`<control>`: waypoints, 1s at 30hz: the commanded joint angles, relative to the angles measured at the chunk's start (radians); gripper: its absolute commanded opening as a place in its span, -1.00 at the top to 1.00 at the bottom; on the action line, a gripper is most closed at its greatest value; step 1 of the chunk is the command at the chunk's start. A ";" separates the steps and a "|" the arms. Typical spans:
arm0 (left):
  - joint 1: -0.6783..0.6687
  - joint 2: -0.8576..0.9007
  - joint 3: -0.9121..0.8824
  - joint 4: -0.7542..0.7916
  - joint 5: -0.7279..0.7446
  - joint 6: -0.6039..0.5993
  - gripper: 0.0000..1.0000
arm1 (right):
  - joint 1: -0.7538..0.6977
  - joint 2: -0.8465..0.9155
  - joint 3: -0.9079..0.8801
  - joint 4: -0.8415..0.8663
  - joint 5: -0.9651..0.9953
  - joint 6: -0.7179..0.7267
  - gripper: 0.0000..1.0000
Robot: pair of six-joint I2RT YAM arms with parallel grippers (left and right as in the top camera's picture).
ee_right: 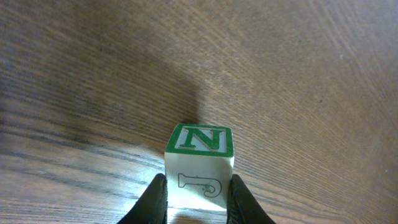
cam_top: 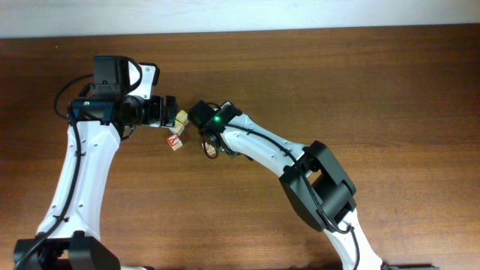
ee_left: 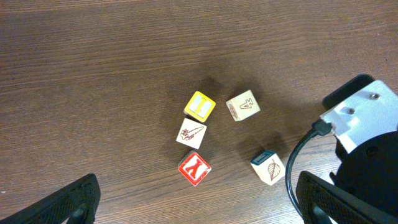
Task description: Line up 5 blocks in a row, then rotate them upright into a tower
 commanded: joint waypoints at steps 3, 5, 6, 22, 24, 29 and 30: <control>0.000 0.003 0.022 0.002 -0.004 -0.013 -0.98 | 0.033 0.013 -0.015 -0.004 -0.018 -0.015 0.24; 0.000 0.003 0.022 0.002 -0.004 -0.012 -0.98 | 0.050 0.013 -0.014 -0.008 -0.018 -0.016 0.15; 0.000 0.003 0.022 0.002 -0.004 -0.013 -0.98 | 0.056 0.013 -0.014 -0.008 -0.018 -0.018 0.13; 0.000 0.003 0.022 0.002 -0.004 -0.013 -0.98 | -0.179 0.008 0.062 0.031 -0.581 0.038 -0.09; 0.000 0.003 0.022 0.002 -0.004 -0.013 -0.98 | -0.175 0.011 0.061 0.034 -0.583 0.038 -0.01; 0.000 0.003 0.022 0.002 -0.004 -0.013 -0.98 | -0.165 0.009 0.063 -0.003 -0.584 0.101 0.29; 0.000 0.003 0.022 0.002 -0.004 -0.013 -0.98 | -0.165 -0.004 0.066 -0.032 -0.583 0.125 0.39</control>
